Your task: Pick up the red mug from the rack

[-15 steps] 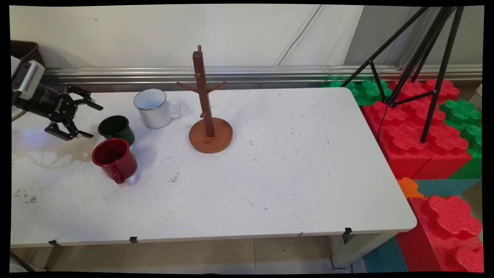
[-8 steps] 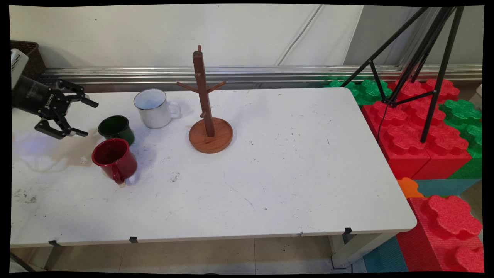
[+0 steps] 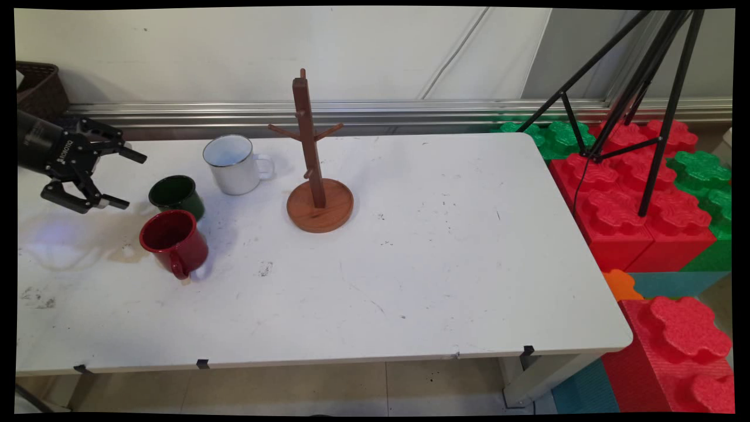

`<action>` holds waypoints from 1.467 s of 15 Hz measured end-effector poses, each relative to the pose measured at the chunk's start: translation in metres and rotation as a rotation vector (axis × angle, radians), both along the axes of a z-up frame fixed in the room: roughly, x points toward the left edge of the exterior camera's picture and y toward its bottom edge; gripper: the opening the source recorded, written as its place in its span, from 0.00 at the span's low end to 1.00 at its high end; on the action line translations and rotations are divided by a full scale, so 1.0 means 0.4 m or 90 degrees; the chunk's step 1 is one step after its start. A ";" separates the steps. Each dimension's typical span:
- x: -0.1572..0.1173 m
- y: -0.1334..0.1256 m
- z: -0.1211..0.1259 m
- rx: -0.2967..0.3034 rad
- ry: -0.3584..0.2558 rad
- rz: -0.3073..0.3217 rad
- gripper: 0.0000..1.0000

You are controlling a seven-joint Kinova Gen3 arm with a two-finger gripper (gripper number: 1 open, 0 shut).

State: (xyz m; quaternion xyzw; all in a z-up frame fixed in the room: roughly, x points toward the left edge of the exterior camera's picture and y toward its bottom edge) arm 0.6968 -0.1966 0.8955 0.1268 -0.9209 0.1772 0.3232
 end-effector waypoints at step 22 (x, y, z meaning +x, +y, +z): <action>-0.010 0.078 -0.029 -0.001 -0.035 -0.061 1.00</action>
